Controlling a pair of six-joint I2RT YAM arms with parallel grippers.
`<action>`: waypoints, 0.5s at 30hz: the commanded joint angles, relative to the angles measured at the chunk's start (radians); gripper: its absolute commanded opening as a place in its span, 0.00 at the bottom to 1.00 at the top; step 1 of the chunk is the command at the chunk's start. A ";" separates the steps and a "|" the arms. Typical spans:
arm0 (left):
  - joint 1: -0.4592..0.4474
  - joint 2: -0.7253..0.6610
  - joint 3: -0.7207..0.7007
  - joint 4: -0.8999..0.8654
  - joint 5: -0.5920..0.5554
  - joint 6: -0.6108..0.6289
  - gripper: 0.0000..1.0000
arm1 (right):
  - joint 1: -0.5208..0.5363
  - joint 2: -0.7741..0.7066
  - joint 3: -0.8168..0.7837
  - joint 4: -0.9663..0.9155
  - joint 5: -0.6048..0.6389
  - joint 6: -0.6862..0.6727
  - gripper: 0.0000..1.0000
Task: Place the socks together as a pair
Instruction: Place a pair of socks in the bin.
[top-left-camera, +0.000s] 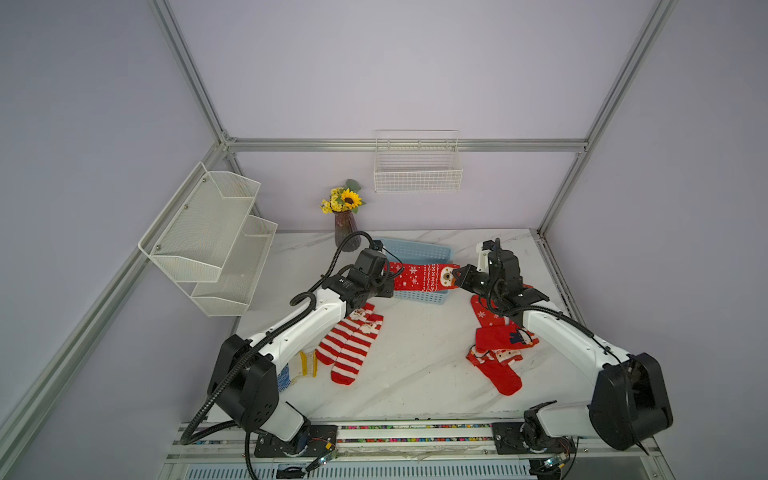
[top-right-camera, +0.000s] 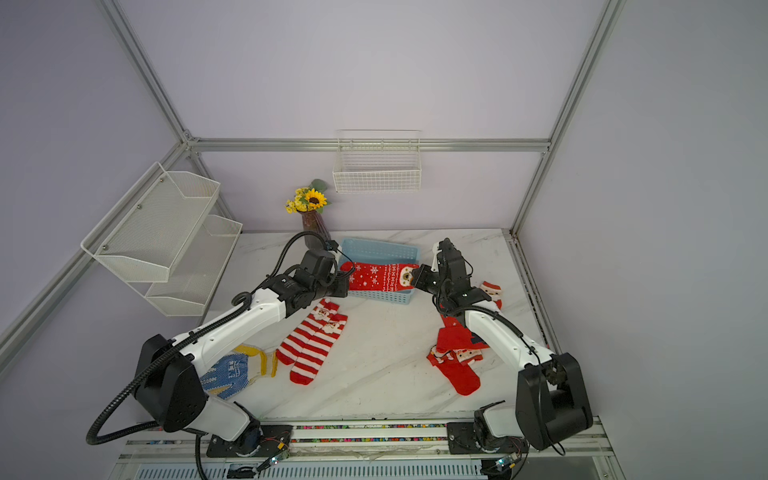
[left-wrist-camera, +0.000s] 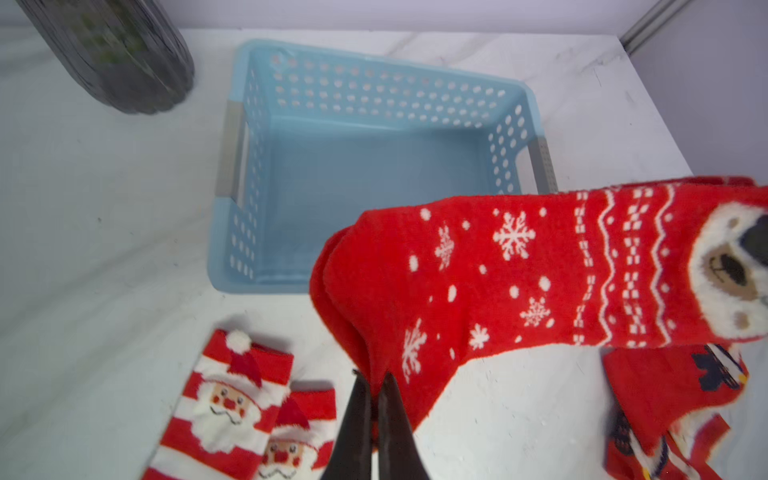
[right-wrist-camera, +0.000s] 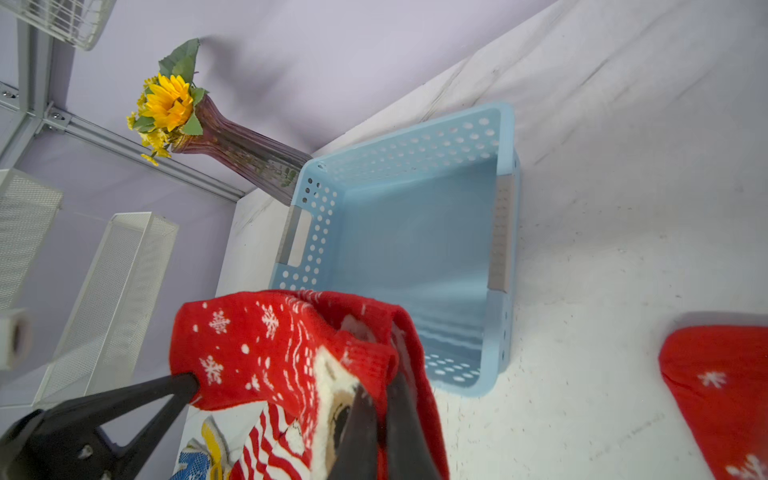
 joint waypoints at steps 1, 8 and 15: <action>0.046 0.080 0.106 -0.006 -0.052 0.101 0.00 | 0.006 0.098 0.053 0.058 0.041 0.026 0.00; 0.126 0.261 0.258 0.009 -0.005 0.143 0.00 | 0.008 0.310 0.185 0.083 0.056 -0.005 0.00; 0.155 0.370 0.353 0.012 0.013 0.171 0.00 | 0.008 0.440 0.252 0.104 0.073 -0.012 0.00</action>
